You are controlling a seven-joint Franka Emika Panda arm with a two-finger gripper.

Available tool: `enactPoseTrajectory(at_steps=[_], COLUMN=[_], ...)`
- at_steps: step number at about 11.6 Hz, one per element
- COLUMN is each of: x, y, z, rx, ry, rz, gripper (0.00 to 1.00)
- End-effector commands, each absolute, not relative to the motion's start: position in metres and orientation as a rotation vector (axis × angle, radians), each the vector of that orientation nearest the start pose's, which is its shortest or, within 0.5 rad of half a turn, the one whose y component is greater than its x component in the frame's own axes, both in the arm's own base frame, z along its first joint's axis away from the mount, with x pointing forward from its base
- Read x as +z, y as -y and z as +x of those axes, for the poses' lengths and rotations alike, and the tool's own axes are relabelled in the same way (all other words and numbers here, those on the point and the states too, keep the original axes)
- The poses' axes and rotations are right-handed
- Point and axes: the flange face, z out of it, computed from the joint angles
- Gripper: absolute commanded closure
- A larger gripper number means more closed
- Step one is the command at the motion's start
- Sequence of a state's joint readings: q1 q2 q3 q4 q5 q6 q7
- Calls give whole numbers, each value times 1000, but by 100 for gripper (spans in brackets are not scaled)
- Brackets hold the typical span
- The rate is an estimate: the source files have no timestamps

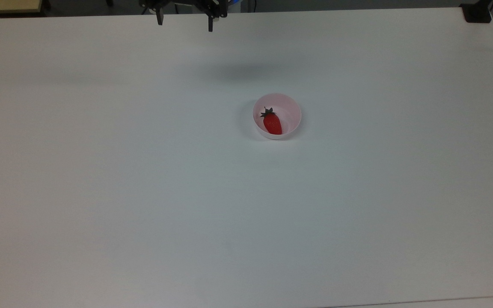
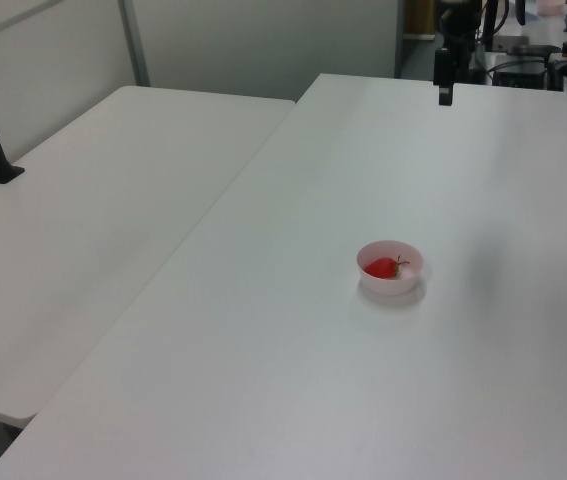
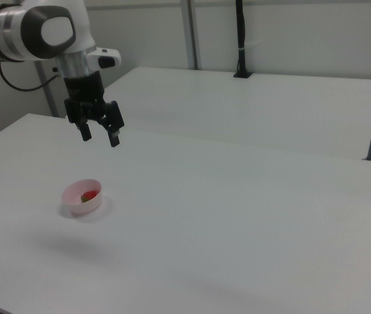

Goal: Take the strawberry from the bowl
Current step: 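Move the open gripper over the pink bowl holding the strawberry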

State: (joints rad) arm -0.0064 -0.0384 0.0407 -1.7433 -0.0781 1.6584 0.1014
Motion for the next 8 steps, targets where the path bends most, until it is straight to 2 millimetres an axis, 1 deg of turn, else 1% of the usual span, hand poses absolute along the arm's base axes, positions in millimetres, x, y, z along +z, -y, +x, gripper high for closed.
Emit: enactPoseTrajectory(at_steps=[1,2,3,4,6,8], x=[548,539,527,516,490,464], y=[-42,-48,-60,-73,-105,-125], z=[554,556,561,565,575,580], rx=[92,106,122,137,124,148], ry=[6,20,47,14,-88,-111], rz=[-3222,-3222,-3221,-3223,-3227,-3230], gripper=[0,0,0,0,1,11])
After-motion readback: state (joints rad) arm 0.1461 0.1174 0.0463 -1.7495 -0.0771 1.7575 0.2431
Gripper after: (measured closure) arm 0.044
